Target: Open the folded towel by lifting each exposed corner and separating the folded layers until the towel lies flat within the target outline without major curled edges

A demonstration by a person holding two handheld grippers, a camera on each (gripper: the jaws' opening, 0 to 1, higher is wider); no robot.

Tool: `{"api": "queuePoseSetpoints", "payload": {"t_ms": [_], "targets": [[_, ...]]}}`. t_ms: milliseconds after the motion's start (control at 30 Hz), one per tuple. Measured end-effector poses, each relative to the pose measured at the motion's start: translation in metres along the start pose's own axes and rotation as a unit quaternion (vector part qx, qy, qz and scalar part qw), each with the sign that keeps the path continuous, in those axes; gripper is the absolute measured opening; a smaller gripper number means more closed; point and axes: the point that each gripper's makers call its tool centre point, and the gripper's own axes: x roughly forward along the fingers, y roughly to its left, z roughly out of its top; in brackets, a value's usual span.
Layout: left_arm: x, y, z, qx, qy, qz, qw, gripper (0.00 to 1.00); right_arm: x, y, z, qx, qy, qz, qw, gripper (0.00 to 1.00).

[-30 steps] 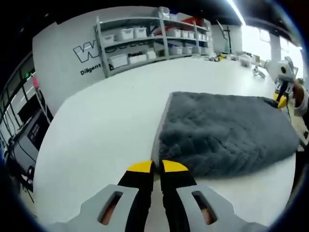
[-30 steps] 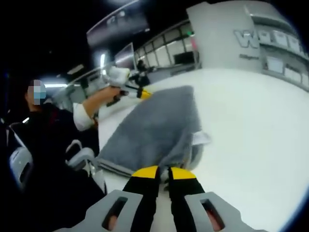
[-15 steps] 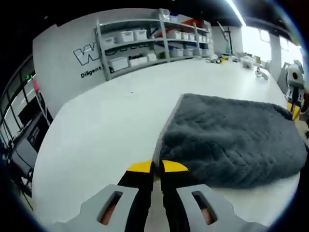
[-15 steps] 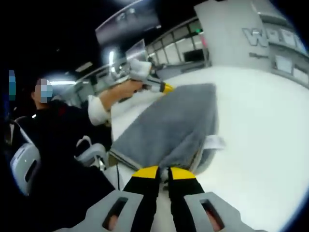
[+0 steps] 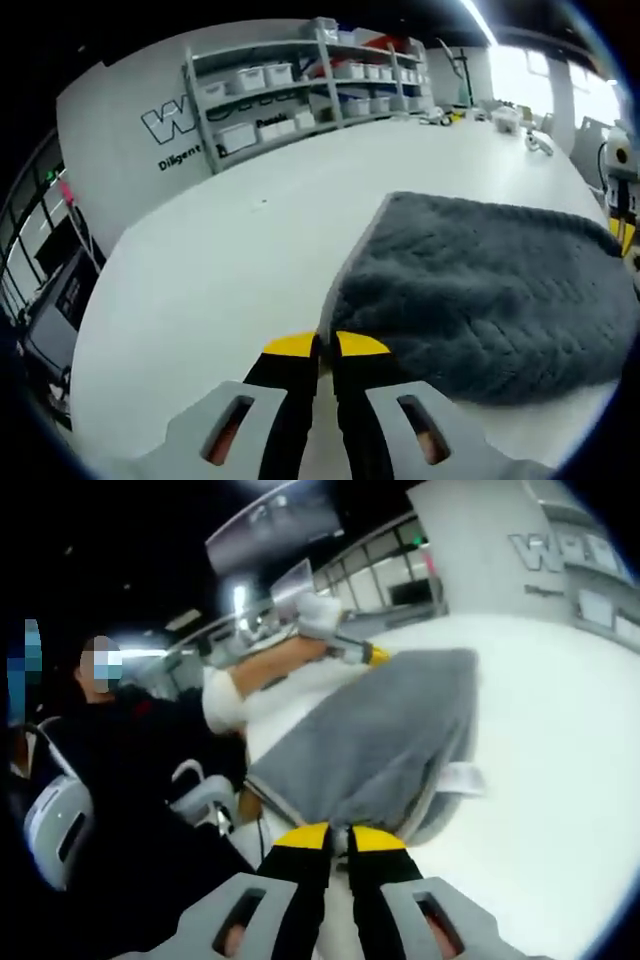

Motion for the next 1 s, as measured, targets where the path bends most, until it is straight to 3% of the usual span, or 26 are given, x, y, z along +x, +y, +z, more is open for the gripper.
{"api": "queuePoseSetpoints", "payload": {"t_ms": [367, 1000], "targets": [[0.013, -0.01, 0.011, 0.018, -0.012, -0.006, 0.9998, 0.05, 0.005, 0.018, -0.005, -0.004, 0.006, 0.014, 0.9999, 0.03], [0.043, -0.024, 0.035, 0.042, -0.027, -0.009, 0.9987, 0.05, 0.015, 0.025, 0.003, 0.002, -0.002, 0.046, 0.9989, 0.02]]}}
